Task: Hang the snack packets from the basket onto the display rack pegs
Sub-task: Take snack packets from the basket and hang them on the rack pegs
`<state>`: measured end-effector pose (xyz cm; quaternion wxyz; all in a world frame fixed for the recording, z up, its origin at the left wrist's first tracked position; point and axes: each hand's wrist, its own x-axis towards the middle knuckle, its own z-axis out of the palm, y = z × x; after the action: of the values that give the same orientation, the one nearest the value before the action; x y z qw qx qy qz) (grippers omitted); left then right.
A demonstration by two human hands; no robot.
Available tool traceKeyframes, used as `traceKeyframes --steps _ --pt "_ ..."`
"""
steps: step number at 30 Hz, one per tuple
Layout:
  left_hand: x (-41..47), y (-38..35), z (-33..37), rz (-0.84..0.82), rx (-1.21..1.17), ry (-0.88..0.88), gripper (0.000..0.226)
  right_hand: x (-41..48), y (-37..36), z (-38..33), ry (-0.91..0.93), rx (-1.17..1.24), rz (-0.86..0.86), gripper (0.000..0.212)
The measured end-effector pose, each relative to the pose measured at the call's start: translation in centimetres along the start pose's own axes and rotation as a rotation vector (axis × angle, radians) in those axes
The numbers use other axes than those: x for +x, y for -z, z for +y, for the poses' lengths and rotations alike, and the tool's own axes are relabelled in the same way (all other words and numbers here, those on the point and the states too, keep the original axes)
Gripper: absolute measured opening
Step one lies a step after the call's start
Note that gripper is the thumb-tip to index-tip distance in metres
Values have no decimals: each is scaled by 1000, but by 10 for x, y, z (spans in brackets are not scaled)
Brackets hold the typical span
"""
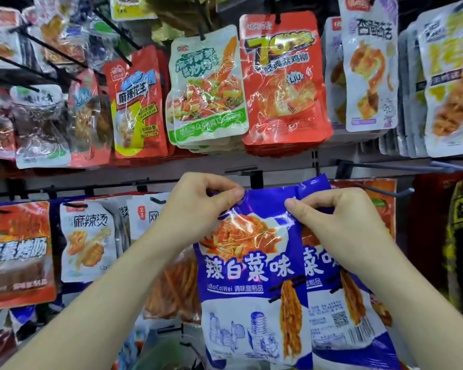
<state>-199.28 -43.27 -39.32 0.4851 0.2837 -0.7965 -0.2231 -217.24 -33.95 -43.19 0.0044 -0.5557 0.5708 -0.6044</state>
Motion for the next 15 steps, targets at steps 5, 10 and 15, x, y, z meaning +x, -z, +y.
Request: traceKeyframes --steps 5,10,15 --pt "5 0 3 -56 -13 11 10 0 2 3 -32 0 -15 26" --pt "15 -2 -1 -124 -20 37 11 2 4 4 -24 -44 -2 29" --pt "19 -10 -12 -63 43 -29 14 5 2 8 -14 -139 15 29"
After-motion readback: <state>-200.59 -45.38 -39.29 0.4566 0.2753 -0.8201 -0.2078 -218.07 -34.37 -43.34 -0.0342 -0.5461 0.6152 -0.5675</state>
